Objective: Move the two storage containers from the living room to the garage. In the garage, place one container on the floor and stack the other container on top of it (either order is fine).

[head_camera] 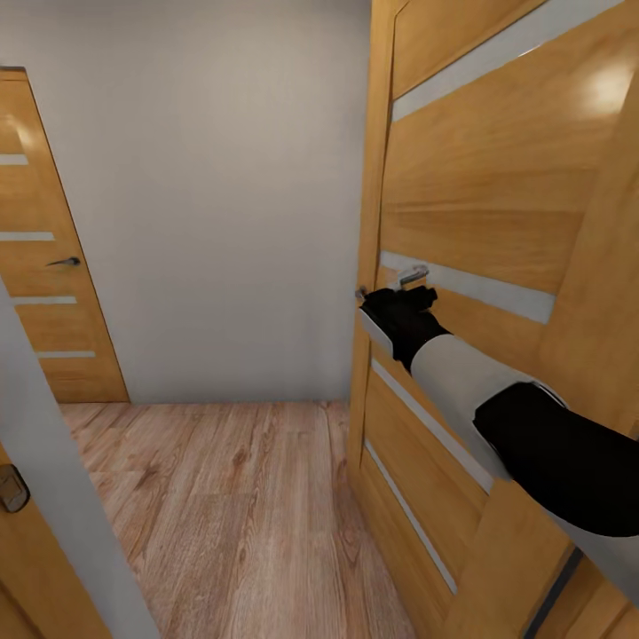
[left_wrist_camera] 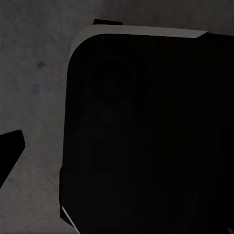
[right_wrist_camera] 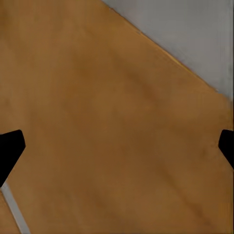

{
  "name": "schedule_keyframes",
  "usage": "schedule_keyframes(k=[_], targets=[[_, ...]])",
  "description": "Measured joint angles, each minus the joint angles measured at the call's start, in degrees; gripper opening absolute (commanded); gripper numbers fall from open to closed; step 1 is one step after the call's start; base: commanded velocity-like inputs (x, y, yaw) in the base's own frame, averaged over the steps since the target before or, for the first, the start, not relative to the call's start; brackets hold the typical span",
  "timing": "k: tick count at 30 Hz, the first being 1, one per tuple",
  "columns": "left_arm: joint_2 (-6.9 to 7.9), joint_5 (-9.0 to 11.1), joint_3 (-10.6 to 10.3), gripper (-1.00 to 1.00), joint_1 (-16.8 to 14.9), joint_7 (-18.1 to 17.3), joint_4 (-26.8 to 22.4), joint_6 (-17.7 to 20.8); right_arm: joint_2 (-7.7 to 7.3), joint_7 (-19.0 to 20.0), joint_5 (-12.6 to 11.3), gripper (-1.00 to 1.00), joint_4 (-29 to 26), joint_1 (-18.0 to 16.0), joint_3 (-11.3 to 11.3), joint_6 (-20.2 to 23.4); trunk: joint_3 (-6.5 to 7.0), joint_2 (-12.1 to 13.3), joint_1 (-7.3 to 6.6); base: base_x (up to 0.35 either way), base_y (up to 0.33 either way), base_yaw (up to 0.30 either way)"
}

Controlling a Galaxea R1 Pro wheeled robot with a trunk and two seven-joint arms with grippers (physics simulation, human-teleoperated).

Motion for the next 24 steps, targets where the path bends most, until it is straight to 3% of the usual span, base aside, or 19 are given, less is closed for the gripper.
schedule_keyframes(k=[7, 14, 19, 24], targets=[[-0.05, 0.00, 0.01, 1.00, 0.00, 0.05, 0.00, 0.00, 0.00, -1.58, -1.22, 1.00, -7.64, 0.39, -0.12, -0.10, 0.00, 0.00, 0.00, 0.000, 0.000, 0.000], [-0.06, -0.01, -0.03, 1.00, 0.00, 0.05, 0.00, 0.00, 0.00, -3.49, -3.45, 1.00, -22.16, 3.79, 0.02, 0.04, 0.00, 0.00, 0.00, 0.000, 0.000, 0.000], [-0.06, 0.01, -0.06, 1.00, 0.00, 0.05, 0.00, 0.00, 0.00, -4.15, -5.91, 1.00, -23.36, 4.71, 0.04, 0.65, 0.00, 0.00, 0.00, 0.000, 0.000, 0.000], [-0.06, 0.02, -0.07, 1.00, 0.00, 0.05, 0.00, 0.00, 0.00, -4.07, -6.42, 1.00, -23.41, 4.94, 0.20, 0.84, 0.00, 0.00, 0.00, 0.000, 0.000, 0.000]])
